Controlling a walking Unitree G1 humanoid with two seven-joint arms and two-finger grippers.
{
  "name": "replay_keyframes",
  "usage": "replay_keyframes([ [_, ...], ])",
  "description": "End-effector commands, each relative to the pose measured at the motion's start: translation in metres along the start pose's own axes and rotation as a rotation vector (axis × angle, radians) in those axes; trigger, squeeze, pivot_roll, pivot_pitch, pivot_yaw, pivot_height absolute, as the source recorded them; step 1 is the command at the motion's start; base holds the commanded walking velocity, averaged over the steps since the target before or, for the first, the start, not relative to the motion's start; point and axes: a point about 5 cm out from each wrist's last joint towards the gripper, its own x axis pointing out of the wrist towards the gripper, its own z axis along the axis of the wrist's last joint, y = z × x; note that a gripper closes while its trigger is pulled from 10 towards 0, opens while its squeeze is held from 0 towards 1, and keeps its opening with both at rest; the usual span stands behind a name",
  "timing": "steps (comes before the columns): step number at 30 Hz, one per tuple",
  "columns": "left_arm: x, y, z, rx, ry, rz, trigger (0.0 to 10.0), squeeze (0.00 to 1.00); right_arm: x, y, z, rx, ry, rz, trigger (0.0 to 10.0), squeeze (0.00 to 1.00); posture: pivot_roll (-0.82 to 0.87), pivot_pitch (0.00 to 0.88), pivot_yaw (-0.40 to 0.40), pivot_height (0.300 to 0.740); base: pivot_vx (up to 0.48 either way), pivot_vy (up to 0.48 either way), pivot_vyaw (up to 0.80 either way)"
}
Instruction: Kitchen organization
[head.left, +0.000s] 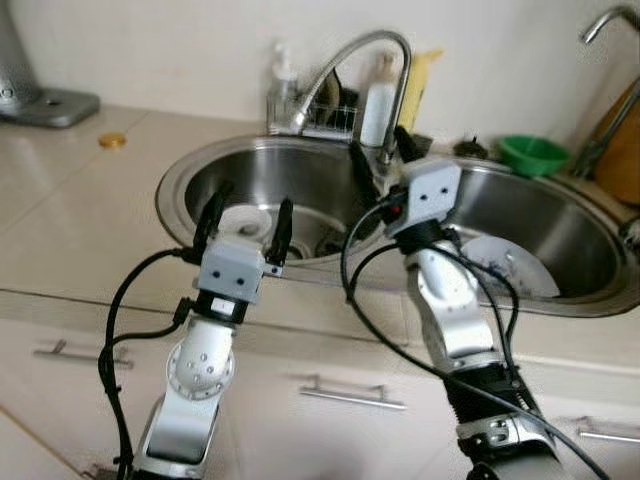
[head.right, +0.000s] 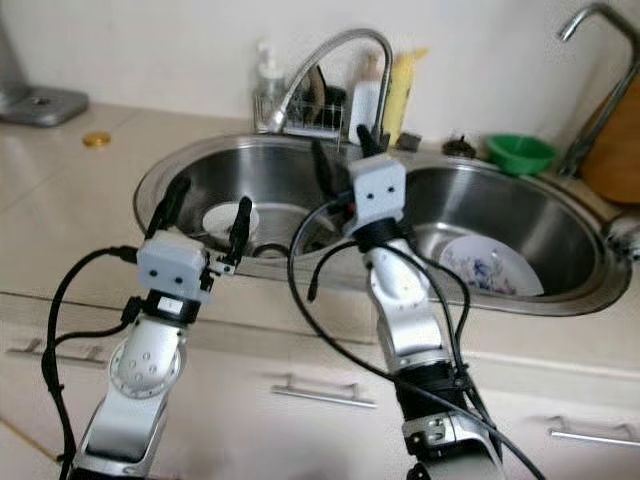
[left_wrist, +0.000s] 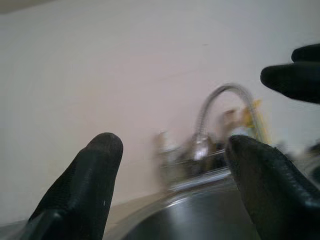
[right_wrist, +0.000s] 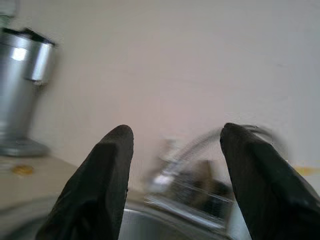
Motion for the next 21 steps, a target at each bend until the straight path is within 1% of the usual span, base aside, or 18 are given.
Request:
replay_keyframes([
  [1, 0.0004, 0.0025, 0.0002, 0.008, -0.004, 0.004, 10.0, 0.0, 0.0038, 0.0062, 0.0062, 0.003, -0.026, 0.023, 10.0, 0.0, 0.11, 0.0, -0.073, 0.74, 0.0, 0.48, 0.0],
  [14, 0.0005, 0.0029, 0.0003, 0.014, -0.01, 0.001, 10.0, 0.0, -0.0003, 0.006, 0.0038, -0.002, -0.011, 0.026, 10.0, 0.0, 0.11, 0.0, -0.071, 0.74, 0.0, 0.48, 0.0],
  [19, -0.0002, 0.002, 0.0015, 0.025, -0.025, -0.006, 10.0, 0.0, -0.003, 0.0049, 0.0024, -0.001, -0.003, 0.023, 10.0, 0.0, 0.11, 0.0, -0.07, 0.74, 0.0, 0.0, 0.0],
  [21, -0.0002, 0.0022, 0.0016, 0.015, -0.028, 0.0, 10.0, 0.0, -0.0036, 0.0045, 0.0019, -0.003, 0.0, 0.023, 10.0, 0.0, 0.11, 0.0, -0.069, 0.74, 0.0, 0.0, 0.0],
])
